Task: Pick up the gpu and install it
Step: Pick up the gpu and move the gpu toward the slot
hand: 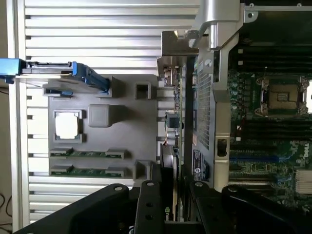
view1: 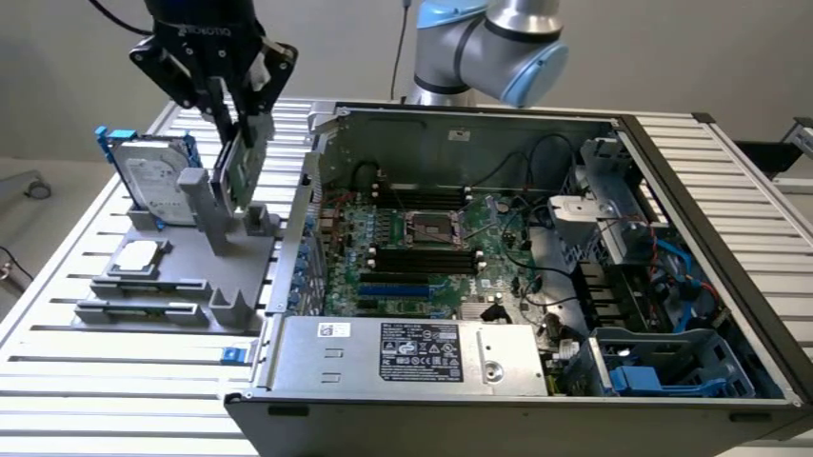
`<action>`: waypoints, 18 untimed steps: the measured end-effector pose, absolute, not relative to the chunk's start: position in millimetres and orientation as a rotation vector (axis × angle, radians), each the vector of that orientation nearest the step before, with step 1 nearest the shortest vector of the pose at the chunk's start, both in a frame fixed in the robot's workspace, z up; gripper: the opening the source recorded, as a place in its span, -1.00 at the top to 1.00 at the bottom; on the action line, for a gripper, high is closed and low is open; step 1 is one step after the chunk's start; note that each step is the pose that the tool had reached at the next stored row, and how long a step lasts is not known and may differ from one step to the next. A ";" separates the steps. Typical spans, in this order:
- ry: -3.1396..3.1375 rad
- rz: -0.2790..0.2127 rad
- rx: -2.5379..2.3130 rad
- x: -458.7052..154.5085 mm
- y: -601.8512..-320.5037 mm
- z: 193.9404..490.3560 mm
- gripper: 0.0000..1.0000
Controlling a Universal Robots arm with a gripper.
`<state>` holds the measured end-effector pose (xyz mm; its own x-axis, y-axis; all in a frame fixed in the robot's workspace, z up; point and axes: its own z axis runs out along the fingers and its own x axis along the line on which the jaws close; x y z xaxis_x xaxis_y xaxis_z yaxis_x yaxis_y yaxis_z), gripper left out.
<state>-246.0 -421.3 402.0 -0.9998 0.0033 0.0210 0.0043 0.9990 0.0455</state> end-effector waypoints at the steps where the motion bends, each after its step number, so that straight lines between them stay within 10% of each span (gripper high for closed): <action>1: -3.119 -0.071 -0.006 -241.5 -421.3 406.5 0.47; 18: -3.105 -0.071 -0.006 -164.2 -424.0 428.9 0.47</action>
<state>-164.2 -424.0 428.9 -0.9993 0.0033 0.0361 0.0049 0.9989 0.0459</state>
